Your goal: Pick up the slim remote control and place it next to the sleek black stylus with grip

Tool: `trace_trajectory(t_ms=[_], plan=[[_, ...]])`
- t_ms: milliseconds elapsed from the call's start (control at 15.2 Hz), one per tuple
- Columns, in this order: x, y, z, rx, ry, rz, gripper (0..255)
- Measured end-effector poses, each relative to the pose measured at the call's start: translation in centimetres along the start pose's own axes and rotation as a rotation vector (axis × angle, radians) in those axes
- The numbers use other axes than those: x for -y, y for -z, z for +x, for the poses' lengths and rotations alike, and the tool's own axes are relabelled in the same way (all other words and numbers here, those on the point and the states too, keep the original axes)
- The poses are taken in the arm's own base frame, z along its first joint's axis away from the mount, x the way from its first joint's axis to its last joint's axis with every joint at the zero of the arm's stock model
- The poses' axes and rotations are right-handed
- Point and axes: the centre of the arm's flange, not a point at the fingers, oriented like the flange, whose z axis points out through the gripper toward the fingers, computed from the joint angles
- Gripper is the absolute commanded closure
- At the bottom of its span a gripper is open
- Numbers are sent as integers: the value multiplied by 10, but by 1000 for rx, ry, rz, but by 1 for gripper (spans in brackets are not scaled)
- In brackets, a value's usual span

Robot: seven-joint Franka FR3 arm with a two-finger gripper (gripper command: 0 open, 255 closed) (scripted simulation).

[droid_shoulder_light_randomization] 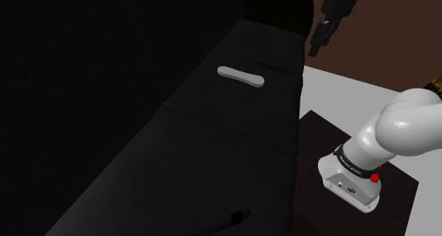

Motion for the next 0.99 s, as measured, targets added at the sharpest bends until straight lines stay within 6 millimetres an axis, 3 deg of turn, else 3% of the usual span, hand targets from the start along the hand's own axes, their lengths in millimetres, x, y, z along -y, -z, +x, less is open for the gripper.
trace_trajectory(t_ms=[132,264,990], plan=[[-1,-4,4,-1,7,1,0],[0,-15,21,-4,31,4,0],[13,-90,139,-35,190,25,0]])
